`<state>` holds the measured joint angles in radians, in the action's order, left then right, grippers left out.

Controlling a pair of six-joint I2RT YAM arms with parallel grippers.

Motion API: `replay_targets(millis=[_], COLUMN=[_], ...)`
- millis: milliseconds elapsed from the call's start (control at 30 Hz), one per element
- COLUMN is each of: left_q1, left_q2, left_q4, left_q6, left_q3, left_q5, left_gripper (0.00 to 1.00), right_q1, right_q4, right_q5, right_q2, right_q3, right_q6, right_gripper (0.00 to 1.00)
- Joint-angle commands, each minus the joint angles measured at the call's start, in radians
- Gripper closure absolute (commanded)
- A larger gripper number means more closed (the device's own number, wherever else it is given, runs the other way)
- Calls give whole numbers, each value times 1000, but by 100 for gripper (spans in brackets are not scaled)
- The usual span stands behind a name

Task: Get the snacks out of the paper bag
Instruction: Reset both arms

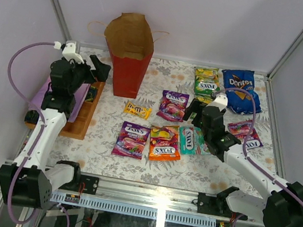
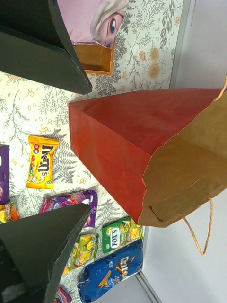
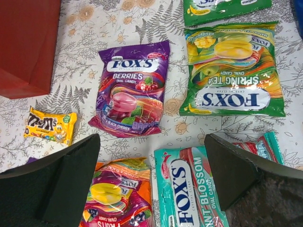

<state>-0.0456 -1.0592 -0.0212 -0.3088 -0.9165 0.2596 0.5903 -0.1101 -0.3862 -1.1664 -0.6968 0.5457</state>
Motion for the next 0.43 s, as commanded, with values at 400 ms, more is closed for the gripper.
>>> replay_targets(millis=[400], left_q1=[0], left_q2=[25], left_q4=[-120], left_q6=[16], left_q3=[31], left_q5=[-44], left_gripper=[0], right_q1=[5], right_q4=[-121], right_q5=[14], right_q2=[13], right_q3=[26], right_q6=[-59], right_gripper=[1])
